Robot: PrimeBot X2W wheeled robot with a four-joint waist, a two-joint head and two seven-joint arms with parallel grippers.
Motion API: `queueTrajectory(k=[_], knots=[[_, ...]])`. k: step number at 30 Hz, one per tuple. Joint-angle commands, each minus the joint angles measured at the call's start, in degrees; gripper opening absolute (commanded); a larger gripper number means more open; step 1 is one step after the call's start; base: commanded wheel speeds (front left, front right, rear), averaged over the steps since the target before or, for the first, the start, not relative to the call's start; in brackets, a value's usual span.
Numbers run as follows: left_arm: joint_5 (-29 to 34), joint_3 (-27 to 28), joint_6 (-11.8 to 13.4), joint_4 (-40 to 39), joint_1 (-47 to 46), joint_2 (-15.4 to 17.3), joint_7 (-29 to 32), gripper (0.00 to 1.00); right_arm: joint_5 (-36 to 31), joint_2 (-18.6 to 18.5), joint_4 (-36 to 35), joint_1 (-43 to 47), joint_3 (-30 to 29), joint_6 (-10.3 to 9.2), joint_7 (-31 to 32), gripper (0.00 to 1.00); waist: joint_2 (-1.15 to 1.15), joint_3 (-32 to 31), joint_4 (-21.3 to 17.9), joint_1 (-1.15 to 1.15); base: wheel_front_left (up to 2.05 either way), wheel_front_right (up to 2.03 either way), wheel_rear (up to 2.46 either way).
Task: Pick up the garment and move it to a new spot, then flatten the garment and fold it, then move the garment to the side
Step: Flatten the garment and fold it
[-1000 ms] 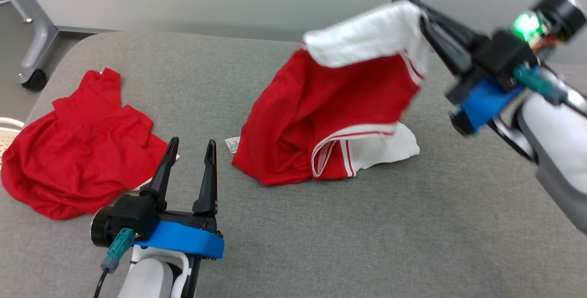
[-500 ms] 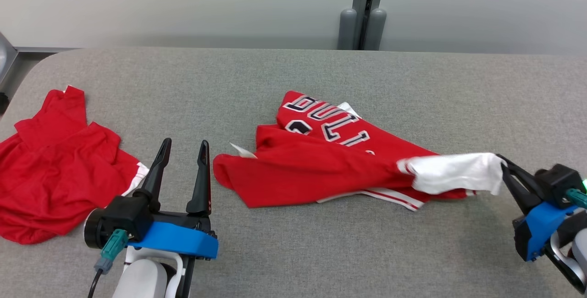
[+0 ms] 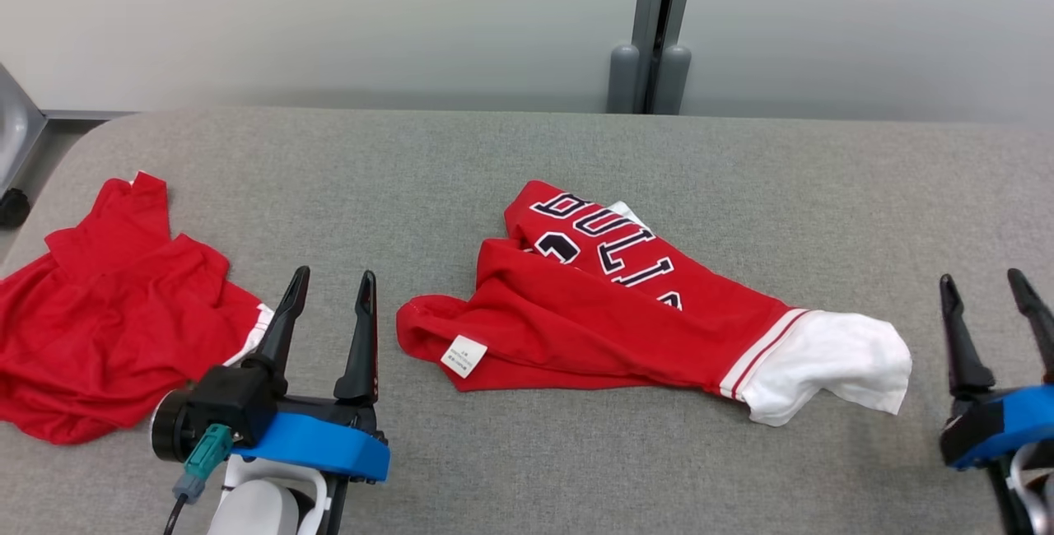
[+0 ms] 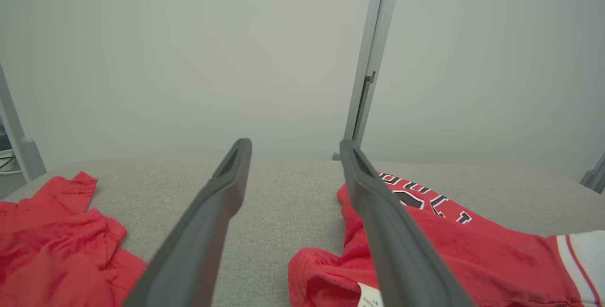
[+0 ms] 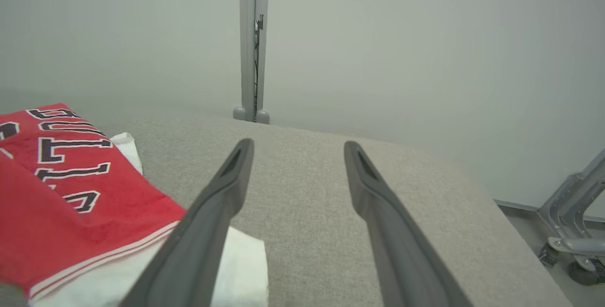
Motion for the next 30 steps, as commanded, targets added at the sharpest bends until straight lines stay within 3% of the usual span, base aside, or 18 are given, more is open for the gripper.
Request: queueTrajectory(k=[1, 6, 10, 19, 30], knots=[[-0.19, 0.23, -0.05, -0.06, 0.28, 0.28, -0.17, 1.00, 0.24, 1.18, -0.61, 1.48, -0.48, 0.01, -0.19, 1.00, 0.00, -0.21, -0.04, 0.00, 0.00, 0.00, 0.00], [-0.10, 0.80, -0.06, 0.03, 1.47, 0.17, -0.17, 1.00, 2.40, 10.84, -7.46, 5.41, -5.71, 0.01, 0.61, 1.00, 0.00, -1.65, 0.37, 0.00, 0.00, 0.00, 0.00], [0.16, 1.42, -0.06, 0.21, 2.80, 0.21, -0.17, 1.00, 1.41, 14.55, -11.80, 8.26, -5.71, 0.01, 3.39, 1.00, 0.00, -2.71, 0.56, 0.00, 0.00, 0.00, 0.00], [0.27, 3.45, 0.10, 1.38, 5.61, 0.38, -0.17, 1.00, -0.31, 16.63, -17.07, 13.02, -3.67, 0.01, 8.86, 1.00, 0.00, -4.10, -0.13, 0.00, 0.00, 0.00, 0.00], [0.72, 3.42, 0.08, 2.56, 5.18, -0.18, -0.14, 1.00, 1.77, 16.74, -18.20, 13.89, -3.15, 0.01, 9.67, 1.00, 0.00, -3.99, -0.66, 0.00, 0.00, 0.00, 0.00]])
